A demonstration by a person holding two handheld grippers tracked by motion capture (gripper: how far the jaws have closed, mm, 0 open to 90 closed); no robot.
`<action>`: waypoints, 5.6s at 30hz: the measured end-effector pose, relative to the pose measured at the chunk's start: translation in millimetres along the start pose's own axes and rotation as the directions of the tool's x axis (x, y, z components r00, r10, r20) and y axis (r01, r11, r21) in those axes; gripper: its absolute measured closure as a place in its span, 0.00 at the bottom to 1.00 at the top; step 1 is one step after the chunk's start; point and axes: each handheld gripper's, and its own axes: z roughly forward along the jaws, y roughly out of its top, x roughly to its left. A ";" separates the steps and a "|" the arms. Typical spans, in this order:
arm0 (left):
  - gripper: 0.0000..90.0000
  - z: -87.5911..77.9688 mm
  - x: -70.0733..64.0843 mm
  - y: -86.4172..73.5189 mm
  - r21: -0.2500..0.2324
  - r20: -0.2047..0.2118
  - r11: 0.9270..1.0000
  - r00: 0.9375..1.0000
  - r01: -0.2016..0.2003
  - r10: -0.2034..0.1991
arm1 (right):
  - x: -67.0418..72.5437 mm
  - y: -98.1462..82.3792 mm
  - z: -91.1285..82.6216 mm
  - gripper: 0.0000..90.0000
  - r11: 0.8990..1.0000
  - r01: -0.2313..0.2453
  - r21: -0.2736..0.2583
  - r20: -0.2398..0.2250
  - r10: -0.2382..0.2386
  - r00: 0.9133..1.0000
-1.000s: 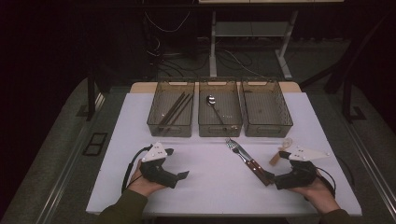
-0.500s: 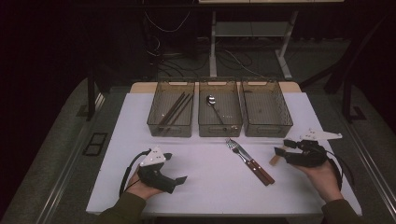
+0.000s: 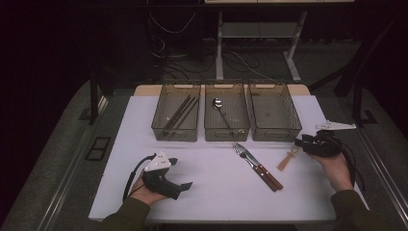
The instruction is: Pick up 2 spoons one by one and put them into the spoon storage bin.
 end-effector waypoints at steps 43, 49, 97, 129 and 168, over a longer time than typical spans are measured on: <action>0.00 3.8 -0.5 -0.9 0.034 0.016 0.999 1.000 -0.011 0.011 | -34.3 -13.2 2.4 0.97 0.993 -0.112 0.023 -0.170 0.115 0.979; 0.00 3.5 -0.5 -0.7 0.037 0.015 0.999 1.000 -0.017 0.016 | -34.4 -10.2 -5.2 0.97 0.994 -0.113 -0.007 -0.172 0.110 0.979; 0.00 3.3 -0.8 -1.9 0.025 0.001 1.000 1.000 -0.008 0.008 | 28.6 75.7 -5.8 0.97 0.980 -0.125 -0.154 -0.240 0.086 0.967; 0.00 3.1 -3.4 -0.4 0.017 0.013 0.999 1.000 -0.027 0.027 | 71.7 142.2 72.3 0.97 0.977 -0.164 -0.140 -0.183 0.137 0.974; 0.00 4.6 -3.9 -0.5 0.024 0.029 0.999 0.999 -0.042 0.041 | 104.2 132.4 84.0 0.58 0.992 -0.057 -0.112 -0.194 0.034 0.980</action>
